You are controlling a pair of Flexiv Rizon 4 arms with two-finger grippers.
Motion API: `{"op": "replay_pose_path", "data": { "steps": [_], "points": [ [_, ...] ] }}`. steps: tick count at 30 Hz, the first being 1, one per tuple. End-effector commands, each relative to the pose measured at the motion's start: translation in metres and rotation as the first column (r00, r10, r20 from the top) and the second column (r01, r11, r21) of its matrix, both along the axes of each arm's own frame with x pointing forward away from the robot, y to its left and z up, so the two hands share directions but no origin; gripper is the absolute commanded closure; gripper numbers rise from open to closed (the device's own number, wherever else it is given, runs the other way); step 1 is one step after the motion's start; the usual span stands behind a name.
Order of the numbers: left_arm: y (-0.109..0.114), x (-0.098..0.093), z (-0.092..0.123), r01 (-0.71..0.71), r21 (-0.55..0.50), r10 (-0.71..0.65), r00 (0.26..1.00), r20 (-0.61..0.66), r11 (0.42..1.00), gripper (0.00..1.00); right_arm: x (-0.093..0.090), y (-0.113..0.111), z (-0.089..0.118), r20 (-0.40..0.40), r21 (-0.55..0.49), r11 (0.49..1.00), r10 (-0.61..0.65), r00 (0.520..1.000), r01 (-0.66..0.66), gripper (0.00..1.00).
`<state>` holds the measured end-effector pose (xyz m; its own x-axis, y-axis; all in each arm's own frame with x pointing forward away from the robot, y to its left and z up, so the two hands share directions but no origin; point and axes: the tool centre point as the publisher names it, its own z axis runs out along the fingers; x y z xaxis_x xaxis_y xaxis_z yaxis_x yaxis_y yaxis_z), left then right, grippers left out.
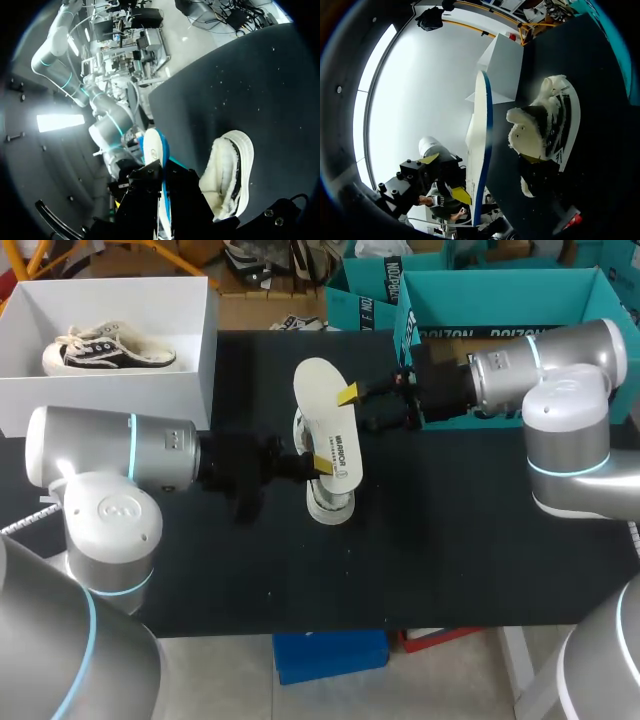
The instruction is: Take the shoe out of the shoebox, open the shoe tongue, remove and reinsert the insole, then place the shoe into the shoebox
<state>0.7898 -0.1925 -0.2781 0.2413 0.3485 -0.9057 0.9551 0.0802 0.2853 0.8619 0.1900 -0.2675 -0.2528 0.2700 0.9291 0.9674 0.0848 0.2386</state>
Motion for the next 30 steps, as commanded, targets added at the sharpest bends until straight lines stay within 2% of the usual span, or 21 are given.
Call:
{"op": "replay_pose_path", "data": {
  "steps": [1, 2, 21, 22, 23, 30],
  "points": [
    [0.0005, -0.0015, -0.0001, -0.004, 0.001, 0.004, 1.0, 0.004, 1.0, 1.0, 0.0003, 0.0034, -0.0048, -0.011, -0.009, 1.0, -0.002, 1.0, 0.002, 0.85],
    [0.0005, -0.0015, -0.0001, -0.004, 0.001, 0.004, 1.0, 0.004, 1.0, 1.0, 0.0001, 0.0035, -0.0052, -0.018, -0.006, 1.0, -0.003, 1.0, 0.003, 1.0],
    [0.0008, -0.0022, 0.0004, 0.0, 0.0, 0.0, 1.0, 0.003, 1.0, 1.0, 0.0001, 0.0035, -0.0052, -0.018, -0.006, 1.0, -0.003, 1.0, 0.003, 1.0],
    [0.0009, -0.0027, 0.0006, -0.013, 0.005, 0.013, 1.0, -0.006, 1.0, 0.54, 0.0001, 0.0035, -0.0052, -0.018, -0.006, 1.0, -0.003, 1.0, 0.003, 1.0],
    [0.0019, -0.0021, 0.0004, -0.013, 0.004, 0.013, 1.0, -0.005, 1.0, 0.0, 0.0001, 0.0035, -0.0052, -0.018, -0.006, 1.0, -0.003, 1.0, 0.003, 1.0],
    [0.009, -0.001, 0.0001, -0.038, 0.044, 0.039, 0.999, -0.017, 0.998, 0.0, 0.0001, 0.0035, -0.0052, -0.018, -0.006, 1.0, -0.003, 1.0, 0.003, 1.0]
  ]
}}
